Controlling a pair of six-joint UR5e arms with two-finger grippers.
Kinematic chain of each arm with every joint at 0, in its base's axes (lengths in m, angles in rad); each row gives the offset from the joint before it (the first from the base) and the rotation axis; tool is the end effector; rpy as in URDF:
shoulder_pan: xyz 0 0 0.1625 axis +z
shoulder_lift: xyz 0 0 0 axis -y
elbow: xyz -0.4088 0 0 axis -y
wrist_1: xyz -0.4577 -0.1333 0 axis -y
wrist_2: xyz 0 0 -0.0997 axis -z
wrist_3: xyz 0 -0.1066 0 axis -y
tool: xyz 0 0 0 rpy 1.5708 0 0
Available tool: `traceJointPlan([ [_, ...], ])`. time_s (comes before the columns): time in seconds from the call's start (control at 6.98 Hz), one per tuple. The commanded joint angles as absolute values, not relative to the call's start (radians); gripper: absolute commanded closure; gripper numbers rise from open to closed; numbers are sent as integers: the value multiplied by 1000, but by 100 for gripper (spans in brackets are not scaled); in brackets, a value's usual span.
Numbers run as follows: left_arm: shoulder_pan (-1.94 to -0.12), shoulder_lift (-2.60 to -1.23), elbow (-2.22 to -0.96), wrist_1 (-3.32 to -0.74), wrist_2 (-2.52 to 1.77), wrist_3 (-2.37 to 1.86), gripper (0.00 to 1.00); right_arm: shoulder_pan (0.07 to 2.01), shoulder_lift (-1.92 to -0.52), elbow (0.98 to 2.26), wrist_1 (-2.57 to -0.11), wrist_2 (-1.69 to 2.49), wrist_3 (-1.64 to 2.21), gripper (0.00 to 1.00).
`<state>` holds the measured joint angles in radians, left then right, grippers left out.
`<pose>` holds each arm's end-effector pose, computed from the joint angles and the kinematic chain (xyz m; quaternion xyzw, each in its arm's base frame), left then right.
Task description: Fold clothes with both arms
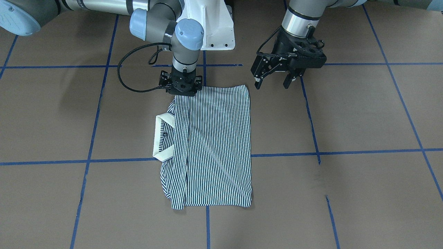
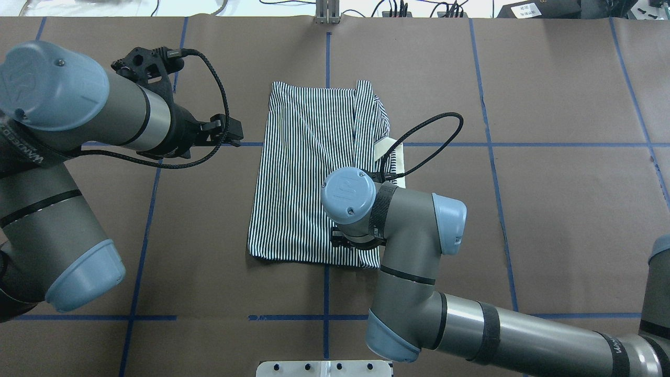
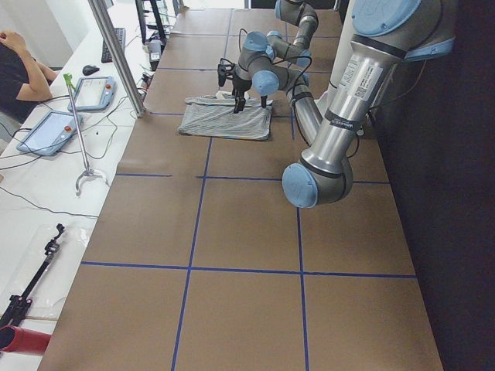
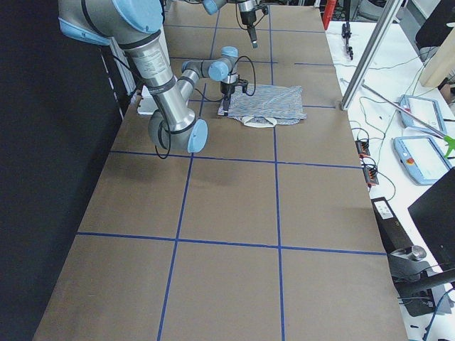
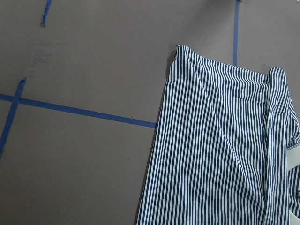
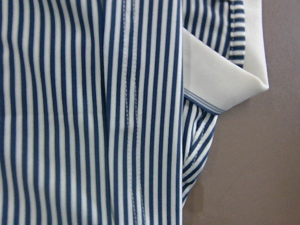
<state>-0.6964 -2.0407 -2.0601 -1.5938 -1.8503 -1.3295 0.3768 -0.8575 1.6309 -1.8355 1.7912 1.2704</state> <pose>0.3848 -0.4572 0.1262 0.1014 0.4721 -0.1330 0.8655 -0.6409 -0.3719 0.1942 -0.0173 -0.2712 0.0091 0.9623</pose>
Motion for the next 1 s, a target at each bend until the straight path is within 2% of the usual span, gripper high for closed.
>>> traceJointPlan([
  [0.0,-696,-2042,-2060,-1595,-1852,-1330,0,370,-865,1628,-1848,1790,1258,0],
  [0.86,-687,-2056,-2057,-1601,-1881,-1339,0,406,-894,1676,-1957,1784,1166,0],
])
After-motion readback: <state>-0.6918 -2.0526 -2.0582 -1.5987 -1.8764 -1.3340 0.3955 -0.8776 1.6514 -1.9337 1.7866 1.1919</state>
